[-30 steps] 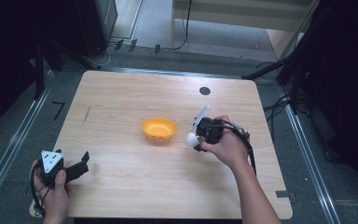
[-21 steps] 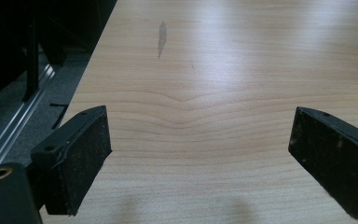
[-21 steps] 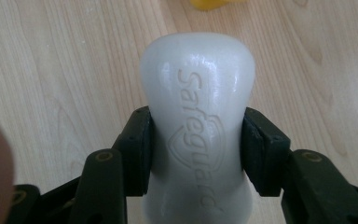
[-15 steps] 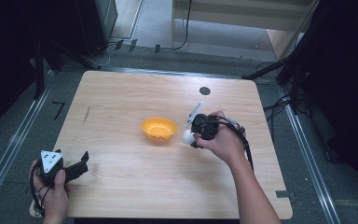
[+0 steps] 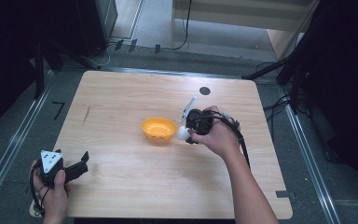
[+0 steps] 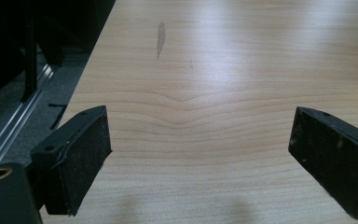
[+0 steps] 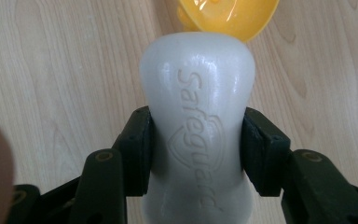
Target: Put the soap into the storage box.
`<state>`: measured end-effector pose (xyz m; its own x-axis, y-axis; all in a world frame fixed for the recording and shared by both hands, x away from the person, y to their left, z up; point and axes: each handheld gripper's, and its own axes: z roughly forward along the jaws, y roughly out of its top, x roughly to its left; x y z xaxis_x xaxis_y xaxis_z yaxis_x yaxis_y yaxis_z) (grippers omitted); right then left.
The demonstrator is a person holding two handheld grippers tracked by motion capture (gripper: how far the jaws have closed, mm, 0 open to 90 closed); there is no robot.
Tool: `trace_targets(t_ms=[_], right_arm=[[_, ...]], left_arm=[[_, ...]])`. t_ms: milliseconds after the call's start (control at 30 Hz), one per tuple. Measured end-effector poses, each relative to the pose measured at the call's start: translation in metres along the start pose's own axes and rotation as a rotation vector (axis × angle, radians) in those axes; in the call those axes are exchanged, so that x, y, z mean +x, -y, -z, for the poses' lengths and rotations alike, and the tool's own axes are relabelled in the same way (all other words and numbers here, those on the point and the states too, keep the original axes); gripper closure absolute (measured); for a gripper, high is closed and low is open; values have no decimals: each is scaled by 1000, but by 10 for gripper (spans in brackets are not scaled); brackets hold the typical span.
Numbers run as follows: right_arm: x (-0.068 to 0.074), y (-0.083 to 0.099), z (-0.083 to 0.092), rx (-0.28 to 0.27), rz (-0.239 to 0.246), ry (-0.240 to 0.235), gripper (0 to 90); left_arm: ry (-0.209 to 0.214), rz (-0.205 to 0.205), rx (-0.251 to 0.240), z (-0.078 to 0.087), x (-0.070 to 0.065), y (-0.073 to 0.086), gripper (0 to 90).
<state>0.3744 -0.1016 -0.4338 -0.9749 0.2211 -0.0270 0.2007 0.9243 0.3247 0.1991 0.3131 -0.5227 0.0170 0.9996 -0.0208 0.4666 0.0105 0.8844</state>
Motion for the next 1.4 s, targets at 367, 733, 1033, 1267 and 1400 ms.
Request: trace_targets(t_ms=[367,733,1033,1267,1400], right_arm=[[-4,-12,-2,14,23,0,506],[-8,-25,-3,12,34,-8,506],[-11,-37,-6,5,44,-16,506],[-10,-47,-10,11,71,-20,506],[-11,-53,-13,8,82,-21,506]], left_arm=[[1,2,-1,0,0,0,57],[3,1,-1,0,0,0,57],[7,-1,0,0,0,0,57],[6,-2,3,0,0,0,57],[6,-2,2,0,0,0,57]])
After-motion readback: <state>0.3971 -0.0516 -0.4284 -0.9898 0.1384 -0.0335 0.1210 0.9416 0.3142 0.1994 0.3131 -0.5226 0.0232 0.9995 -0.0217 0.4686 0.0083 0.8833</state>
